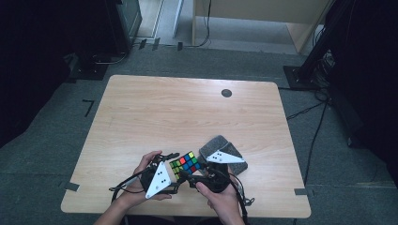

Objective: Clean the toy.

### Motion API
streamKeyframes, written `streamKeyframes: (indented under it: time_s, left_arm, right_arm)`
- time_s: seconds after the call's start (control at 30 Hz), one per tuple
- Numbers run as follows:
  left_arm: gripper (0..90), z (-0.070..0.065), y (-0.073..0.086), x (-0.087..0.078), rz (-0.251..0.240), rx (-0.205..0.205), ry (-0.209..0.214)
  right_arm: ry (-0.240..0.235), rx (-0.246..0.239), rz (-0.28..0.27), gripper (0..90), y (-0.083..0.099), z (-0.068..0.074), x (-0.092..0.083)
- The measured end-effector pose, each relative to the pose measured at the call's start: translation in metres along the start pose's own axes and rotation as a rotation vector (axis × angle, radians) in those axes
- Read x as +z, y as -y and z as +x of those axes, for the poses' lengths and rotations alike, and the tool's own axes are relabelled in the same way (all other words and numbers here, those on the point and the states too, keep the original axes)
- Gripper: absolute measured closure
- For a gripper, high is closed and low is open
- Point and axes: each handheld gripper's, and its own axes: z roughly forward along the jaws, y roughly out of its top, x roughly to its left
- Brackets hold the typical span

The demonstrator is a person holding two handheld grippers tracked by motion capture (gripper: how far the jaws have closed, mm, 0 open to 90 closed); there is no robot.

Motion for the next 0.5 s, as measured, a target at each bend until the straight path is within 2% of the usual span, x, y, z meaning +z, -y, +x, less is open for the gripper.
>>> streamKeyframes:
  time_s: [0.13, 0.2, 0.3, 0.4, 0.5]
  left_arm:
    - [32.9, -0.003, 0.001, 0.0, 0.002, 0.023, -0.002]
    - [33.5, -0.001, 0.001, 0.0, -0.004, 0.015, 0.003]
    - [33.7, 0.004, 0.002, -0.002, -0.011, -0.032, 0.003]
    - [33.8, 0.016, 0.008, -0.006, -0.012, -0.1, -0.008]
    - [33.8, 0.028, 0.013, -0.01, -0.017, -0.175, -0.025]
  right_arm:
    - [0.001, 0.011, 0.025, 34.3, 0.0, -0.001, 0.002]
    - [-0.012, 0.016, 0.028, 34.1, 0.0, -0.003, 0.002]
    - [-0.037, 0.002, 0.021, 28.1, -0.002, -0.004, 0.0]
    - [-0.071, -0.009, -0.023, 23.6, -0.008, -0.007, -0.012]
    - [-0.041, -0.019, -0.086, 22.4, -0.014, -0.014, -0.027]
